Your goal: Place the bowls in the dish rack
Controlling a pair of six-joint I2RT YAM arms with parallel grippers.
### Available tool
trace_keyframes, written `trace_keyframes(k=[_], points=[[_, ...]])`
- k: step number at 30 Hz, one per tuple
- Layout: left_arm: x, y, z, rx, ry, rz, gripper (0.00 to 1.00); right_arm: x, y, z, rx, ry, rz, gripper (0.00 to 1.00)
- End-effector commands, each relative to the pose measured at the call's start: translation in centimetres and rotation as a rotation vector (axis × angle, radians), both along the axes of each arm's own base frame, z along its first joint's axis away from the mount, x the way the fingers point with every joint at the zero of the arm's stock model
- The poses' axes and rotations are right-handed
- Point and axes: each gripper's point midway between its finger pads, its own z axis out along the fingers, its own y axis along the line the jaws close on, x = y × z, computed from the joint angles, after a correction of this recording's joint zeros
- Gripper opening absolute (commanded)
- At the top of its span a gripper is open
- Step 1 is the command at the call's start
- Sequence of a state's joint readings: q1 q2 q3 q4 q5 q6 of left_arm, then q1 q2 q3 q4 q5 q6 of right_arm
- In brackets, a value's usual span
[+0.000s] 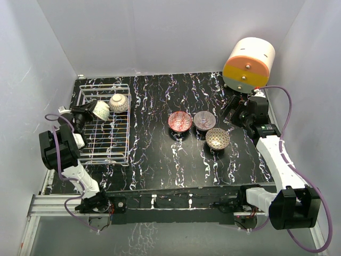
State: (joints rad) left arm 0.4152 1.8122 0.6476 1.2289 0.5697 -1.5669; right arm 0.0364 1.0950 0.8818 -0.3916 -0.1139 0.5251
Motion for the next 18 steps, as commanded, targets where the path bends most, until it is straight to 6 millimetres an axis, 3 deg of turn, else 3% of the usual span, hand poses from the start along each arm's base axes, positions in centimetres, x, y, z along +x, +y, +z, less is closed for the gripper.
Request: trace_keyframes(k=[1,6,13,18], points=[[-0.1,-0.4,-1.5,0.058,0.094,-0.028,0.00,0.8,-0.4,1.1,-0.007,-0.056,-0.018,0.96],[0.1,-0.6,0.7,0.102,0.045,-0.049,0.00,0.9,-0.5,1.2,-0.006,-0.058,-0.021,0.96],[0.2,-1.5,6.0,0.126,-0.073,-0.115,0.00,0.8,-0.5,1.1,-0.008,-0.058,-0.023,0.96],[-0.1,-3.2,8.5,0.067,-0.165,-0.196,0.00,0.7,-0.4,1.0,-0.003,-0.058,-0.022,0.96]])
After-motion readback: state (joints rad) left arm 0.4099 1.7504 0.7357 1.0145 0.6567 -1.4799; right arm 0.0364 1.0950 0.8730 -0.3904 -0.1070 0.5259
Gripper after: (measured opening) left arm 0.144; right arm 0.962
